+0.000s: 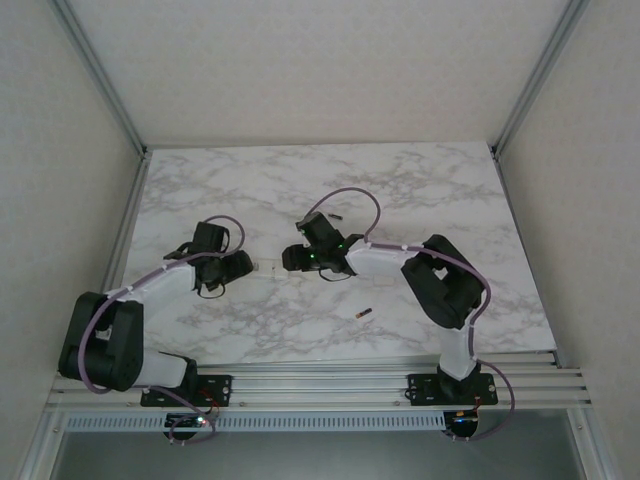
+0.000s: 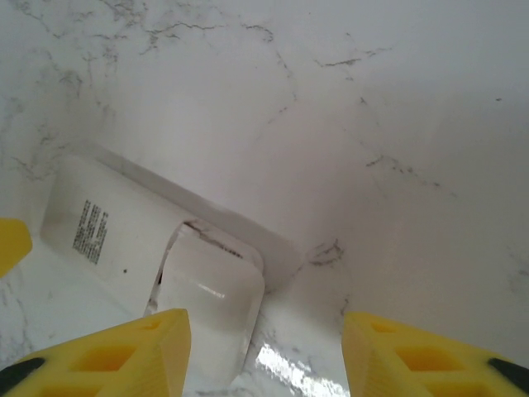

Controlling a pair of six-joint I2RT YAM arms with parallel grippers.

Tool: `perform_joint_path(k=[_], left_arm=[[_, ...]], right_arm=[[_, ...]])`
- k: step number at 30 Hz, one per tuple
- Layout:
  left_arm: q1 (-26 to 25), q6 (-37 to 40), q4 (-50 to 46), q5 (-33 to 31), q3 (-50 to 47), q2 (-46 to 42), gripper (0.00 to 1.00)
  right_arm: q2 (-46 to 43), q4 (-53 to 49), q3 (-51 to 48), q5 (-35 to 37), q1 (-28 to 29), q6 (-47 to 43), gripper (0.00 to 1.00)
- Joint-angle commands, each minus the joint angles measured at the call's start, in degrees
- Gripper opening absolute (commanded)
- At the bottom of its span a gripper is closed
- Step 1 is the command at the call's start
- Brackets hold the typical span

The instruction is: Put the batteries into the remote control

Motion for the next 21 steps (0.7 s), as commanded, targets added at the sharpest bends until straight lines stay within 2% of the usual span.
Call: perform_joint_path(k=[1, 16, 21], left_arm=[[-1.3, -2.7, 0.3, -2.9, 0.1, 1.8, 0.71], [-2.5, -4.3, 2.7, -6.2, -0.6, 4.6, 0.65], [-2.6, -3.9, 2.7, -5.7, -0.5, 4.7, 0.65]], right_arm=[[2.3, 1.6, 2.5, 0.5, 0.7, -0.5, 0.51], [6.2, 1.2, 4.6, 1.6, 2.6, -1.0, 0.5], [7.9, -4.9, 7.8, 8.6, 2.6, 0.6, 0.47]])
